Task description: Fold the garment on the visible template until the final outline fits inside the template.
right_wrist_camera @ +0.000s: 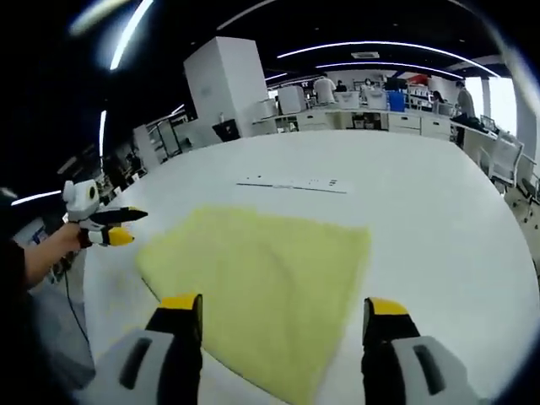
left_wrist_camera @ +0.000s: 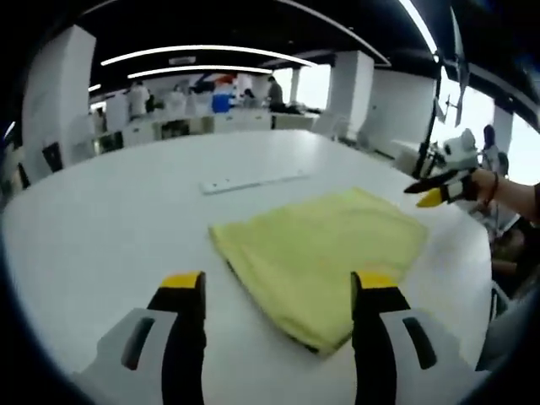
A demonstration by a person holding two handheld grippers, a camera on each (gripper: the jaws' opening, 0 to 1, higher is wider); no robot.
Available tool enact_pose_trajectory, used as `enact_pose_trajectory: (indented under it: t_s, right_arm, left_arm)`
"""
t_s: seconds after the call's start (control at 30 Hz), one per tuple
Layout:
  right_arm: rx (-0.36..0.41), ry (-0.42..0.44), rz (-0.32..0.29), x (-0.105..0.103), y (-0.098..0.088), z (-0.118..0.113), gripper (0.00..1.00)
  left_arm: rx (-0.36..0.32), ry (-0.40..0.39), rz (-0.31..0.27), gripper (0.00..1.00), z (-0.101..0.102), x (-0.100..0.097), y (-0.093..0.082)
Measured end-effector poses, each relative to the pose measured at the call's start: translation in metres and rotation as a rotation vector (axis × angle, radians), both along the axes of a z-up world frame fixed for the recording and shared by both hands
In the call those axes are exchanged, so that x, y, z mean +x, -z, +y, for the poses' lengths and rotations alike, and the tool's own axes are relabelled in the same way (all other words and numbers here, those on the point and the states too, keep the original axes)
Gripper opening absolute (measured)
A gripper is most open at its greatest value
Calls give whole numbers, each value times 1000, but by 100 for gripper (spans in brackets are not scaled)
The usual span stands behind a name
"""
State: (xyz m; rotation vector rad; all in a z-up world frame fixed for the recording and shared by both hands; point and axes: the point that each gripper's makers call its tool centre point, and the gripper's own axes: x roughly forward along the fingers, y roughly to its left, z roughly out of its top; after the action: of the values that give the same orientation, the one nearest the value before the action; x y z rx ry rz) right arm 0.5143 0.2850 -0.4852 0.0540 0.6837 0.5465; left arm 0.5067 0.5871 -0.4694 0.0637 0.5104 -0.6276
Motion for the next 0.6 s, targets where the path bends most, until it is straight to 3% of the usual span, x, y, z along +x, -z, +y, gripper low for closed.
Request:
enact_pose_trajectory:
  t_s: [0.3,0.6]
  right_arm:
    - [4,-6,53,-29,14,-4,76]
    - [-27,-21,59,-48,23,-6,64]
  left_arm:
    - [27,21,46,60,-13,-27,12]
    - [23,18,75,45,-16,-40,26]
